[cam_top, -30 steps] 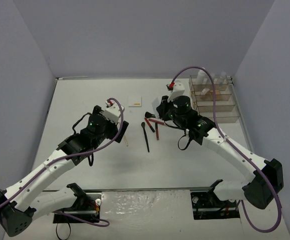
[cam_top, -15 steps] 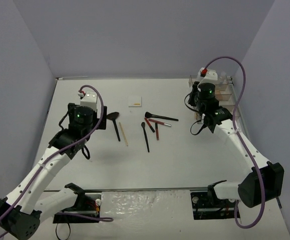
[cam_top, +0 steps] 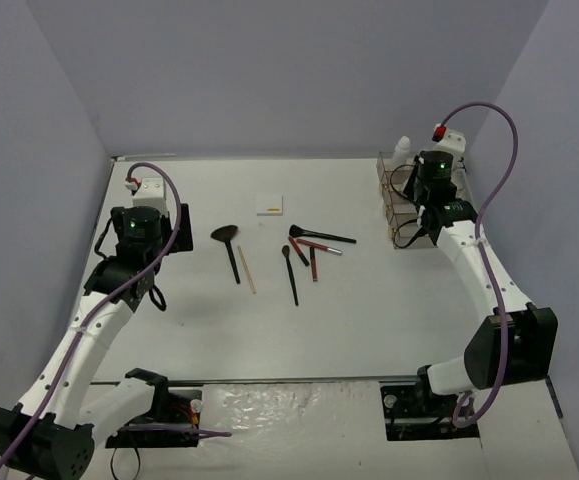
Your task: Organize the makeup
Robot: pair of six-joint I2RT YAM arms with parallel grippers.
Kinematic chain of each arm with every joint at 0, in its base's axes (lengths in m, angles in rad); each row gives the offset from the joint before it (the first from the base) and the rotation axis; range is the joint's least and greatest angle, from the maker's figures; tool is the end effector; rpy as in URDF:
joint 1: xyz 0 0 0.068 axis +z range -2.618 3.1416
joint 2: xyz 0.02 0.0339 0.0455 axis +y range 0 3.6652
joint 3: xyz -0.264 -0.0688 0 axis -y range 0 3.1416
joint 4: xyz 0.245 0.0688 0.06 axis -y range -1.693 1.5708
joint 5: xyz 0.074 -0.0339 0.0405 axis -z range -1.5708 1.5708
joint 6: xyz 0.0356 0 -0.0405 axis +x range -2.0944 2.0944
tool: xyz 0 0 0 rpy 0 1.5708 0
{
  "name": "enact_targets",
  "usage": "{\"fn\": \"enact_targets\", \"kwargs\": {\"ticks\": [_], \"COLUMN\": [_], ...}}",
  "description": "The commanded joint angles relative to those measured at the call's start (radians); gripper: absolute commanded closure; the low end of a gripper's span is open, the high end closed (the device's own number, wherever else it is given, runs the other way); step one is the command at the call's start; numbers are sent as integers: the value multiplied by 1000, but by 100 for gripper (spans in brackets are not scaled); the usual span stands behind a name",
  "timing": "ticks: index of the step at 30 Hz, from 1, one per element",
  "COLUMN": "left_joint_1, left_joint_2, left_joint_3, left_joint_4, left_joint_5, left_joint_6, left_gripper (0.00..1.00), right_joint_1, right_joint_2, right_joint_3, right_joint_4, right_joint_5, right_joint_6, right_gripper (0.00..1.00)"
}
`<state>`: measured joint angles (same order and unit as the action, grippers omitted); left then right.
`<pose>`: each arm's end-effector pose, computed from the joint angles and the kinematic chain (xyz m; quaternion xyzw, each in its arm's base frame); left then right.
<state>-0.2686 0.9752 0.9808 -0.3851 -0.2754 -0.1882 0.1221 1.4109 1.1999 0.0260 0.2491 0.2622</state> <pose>0.2119 -0.0483 0.3533 -0.0440 0.8224 -0.0152 0.5670 0.3353 0.0323 0.3615 0.1326 0.7560 0.0272 0.6404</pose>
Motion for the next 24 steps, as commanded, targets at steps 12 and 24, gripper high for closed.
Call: {"fn": "enact_targets", "kwargs": {"ticks": [12, 24], "left_joint_1": [60, 91], "left_joint_2": [-42, -43], "left_joint_3": [-2, -4], "left_joint_4": [71, 63], "left_joint_5": [23, 49], "left_joint_6": [22, 9], "left_gripper": [3, 3], "right_joint_1": [-98, -118], "right_joint_2": [166, 352], "right_joint_3": [167, 363], "right_joint_4": [65, 43], "right_joint_5": [171, 221], "right_joint_6": [115, 143], "right_gripper": [100, 100]}}
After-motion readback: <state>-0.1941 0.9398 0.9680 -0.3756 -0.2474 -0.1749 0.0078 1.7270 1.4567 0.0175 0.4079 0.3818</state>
